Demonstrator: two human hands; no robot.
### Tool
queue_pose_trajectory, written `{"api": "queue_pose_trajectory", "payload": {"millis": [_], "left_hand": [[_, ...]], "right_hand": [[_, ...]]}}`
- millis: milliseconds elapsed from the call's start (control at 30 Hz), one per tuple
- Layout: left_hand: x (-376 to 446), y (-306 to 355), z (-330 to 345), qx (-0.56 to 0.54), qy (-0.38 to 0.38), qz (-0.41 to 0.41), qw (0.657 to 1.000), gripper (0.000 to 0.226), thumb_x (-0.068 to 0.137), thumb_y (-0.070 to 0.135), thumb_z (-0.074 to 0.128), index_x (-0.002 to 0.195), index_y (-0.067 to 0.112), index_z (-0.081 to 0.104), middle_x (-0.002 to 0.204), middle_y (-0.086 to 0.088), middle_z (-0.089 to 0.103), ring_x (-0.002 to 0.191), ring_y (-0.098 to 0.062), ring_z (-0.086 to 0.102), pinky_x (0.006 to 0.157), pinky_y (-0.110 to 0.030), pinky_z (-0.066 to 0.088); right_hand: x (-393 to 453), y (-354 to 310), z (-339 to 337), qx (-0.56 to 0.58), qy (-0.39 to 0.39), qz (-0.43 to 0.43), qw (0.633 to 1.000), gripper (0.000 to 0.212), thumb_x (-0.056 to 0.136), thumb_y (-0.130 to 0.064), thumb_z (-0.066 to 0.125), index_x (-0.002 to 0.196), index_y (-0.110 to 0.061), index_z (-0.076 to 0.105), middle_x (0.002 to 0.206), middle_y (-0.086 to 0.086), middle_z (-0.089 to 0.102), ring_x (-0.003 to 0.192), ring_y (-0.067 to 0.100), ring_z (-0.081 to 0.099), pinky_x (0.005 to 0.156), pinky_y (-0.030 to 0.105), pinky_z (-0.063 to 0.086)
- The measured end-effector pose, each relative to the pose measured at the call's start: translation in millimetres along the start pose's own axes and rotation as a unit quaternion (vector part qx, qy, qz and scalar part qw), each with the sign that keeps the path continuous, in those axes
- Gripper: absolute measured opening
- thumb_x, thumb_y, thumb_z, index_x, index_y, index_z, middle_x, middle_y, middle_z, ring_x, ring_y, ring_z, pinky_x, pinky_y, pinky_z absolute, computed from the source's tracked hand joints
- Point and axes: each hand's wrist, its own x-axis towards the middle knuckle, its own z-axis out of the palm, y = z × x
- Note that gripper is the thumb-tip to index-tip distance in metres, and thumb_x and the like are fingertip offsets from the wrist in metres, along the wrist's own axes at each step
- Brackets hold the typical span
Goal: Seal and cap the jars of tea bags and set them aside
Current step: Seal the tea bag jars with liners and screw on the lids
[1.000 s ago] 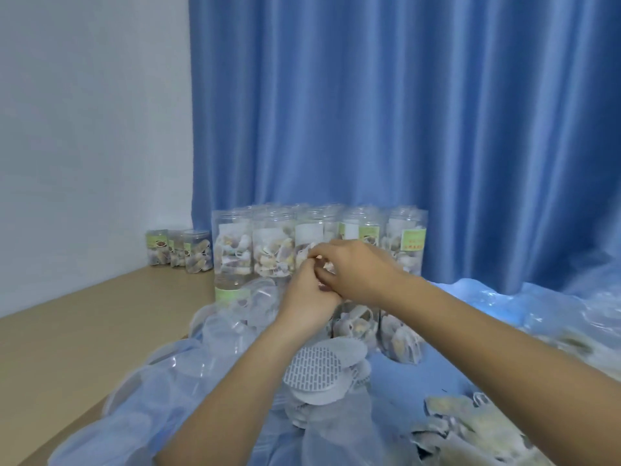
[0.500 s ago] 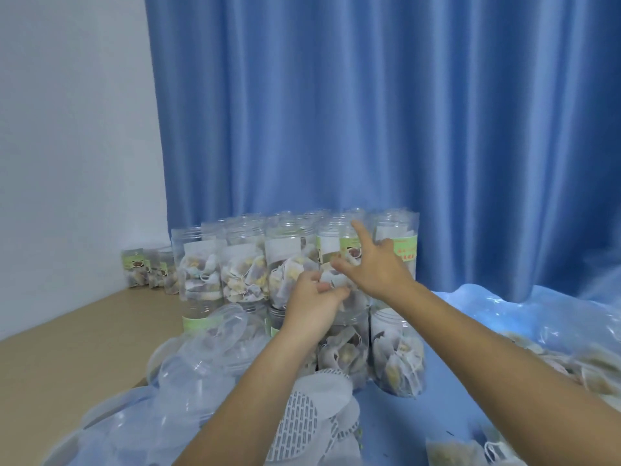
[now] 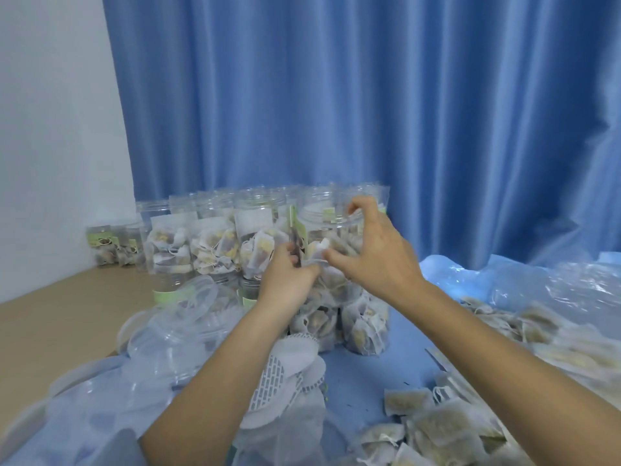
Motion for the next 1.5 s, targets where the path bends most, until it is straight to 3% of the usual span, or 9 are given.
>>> {"api": "queue_pose_trajectory", "payload": {"millis": [167,467,700,867,967,1167,1300,1400,1500], "left_hand": [[-40.6,-22.3,21.2,0.05,-0.038,-0.022,0.998,0.019,0.08,0.021,0.067,0.088,0.027,0.05,0.097,0.004,0.057,0.096,-0.02,0.058,0.087,-0.036,0.047],[-69.6,-57.3,37.8,0.003,0.028,-0.054,0.998,0.04,0.081,0.019,0.065,0.118,0.017,0.051,0.102,0.006,0.055,0.101,-0.018,0.055,0.09,-0.034,0.045],[-73.1,-63.1,38.6,-0.075,0.05,-0.057,0.994,0.029,0.08,0.018,0.067,0.104,0.025,0.053,0.108,0.001,0.061,0.103,-0.019,0.059,0.098,-0.044,0.046],[-72.9,-62.8,37.5,-0.096,0.057,-0.055,0.992,0.024,0.08,0.017,0.068,0.098,0.026,0.055,0.109,-0.001,0.063,0.103,-0.02,0.06,0.098,-0.045,0.046],[-73.5,-61.7,29.4,-0.101,0.068,-0.053,0.991,0.019,0.08,0.018,0.068,0.09,0.028,0.056,0.104,0.001,0.064,0.1,-0.019,0.062,0.096,-0.044,0.048],[-69.7,-59.8,7.7,-0.138,0.093,-0.057,0.984,0.015,0.08,0.014,0.067,0.091,0.022,0.061,0.096,0.001,0.064,0.098,-0.021,0.062,0.096,-0.046,0.049],[-68.3,-60.3,-7.4,-0.157,0.113,-0.052,0.98,0.012,0.083,0.01,0.063,0.092,0.018,0.062,0.085,0.002,0.064,0.084,-0.021,0.063,0.079,-0.037,0.051],[-67.6,-59.6,-18.2,-0.174,0.121,-0.052,0.976,0.011,0.085,0.006,0.061,0.087,0.016,0.063,0.08,0.001,0.063,0.081,-0.02,0.063,0.068,-0.028,0.049],[-67.6,-59.3,-27.1,-0.177,0.136,-0.055,0.973,0.011,0.084,0.006,0.061,0.085,0.016,0.063,0.081,0.0,0.064,0.078,-0.019,0.063,0.068,-0.027,0.049]], "right_hand": [[-44.1,15.9,-12.1,-0.021,-0.06,0.049,0.997,0.058,0.064,-0.038,0.071,0.092,-0.042,0.02,0.08,-0.009,0.043,0.067,0.016,0.045,0.05,0.023,0.025],[-101.2,52.5,37.1,0.067,-0.099,0.085,0.989,0.065,0.067,-0.038,0.082,0.107,-0.033,0.031,0.089,-0.001,0.052,0.079,0.021,0.052,0.061,0.033,0.036],[-102.0,84.5,27.7,0.194,-0.122,0.228,0.946,0.087,0.07,-0.045,0.078,0.138,-0.027,0.027,0.107,-0.003,0.06,0.094,0.013,0.062,0.086,0.032,0.052],[-109.4,90.5,20.7,-0.107,-0.366,0.211,0.9,0.043,0.08,-0.029,0.066,0.116,-0.007,0.061,0.113,0.009,0.064,0.099,0.024,0.061,0.086,0.036,0.052],[-118.0,84.3,28.0,-0.214,-0.402,0.156,0.876,0.018,0.079,-0.019,0.064,0.094,-0.009,0.065,0.096,0.008,0.062,0.095,0.027,0.06,0.073,0.032,0.052],[-106.4,67.8,7.9,-0.151,-0.307,0.116,0.933,0.015,0.068,-0.029,0.075,0.078,-0.037,0.067,0.08,-0.016,0.059,0.078,0.006,0.057,0.071,0.024,0.048],[-92.7,43.0,-8.1,0.148,-0.158,0.122,0.969,0.019,0.066,-0.03,0.084,0.073,-0.035,0.067,0.071,-0.008,0.068,0.059,0.01,0.063,0.063,0.026,0.056],[-79.9,27.9,-6.5,0.337,0.035,0.089,0.937,0.022,0.075,-0.019,0.078,0.085,-0.033,0.064,0.075,-0.001,0.073,0.061,0.018,0.069,0.059,0.027,0.058],[-63.2,24.6,6.0,0.24,0.075,0.088,0.964,0.014,0.083,-0.025,0.071,0.088,-0.035,0.063,0.089,-0.003,0.072,0.08,0.014,0.068,0.076,0.028,0.054]]}}
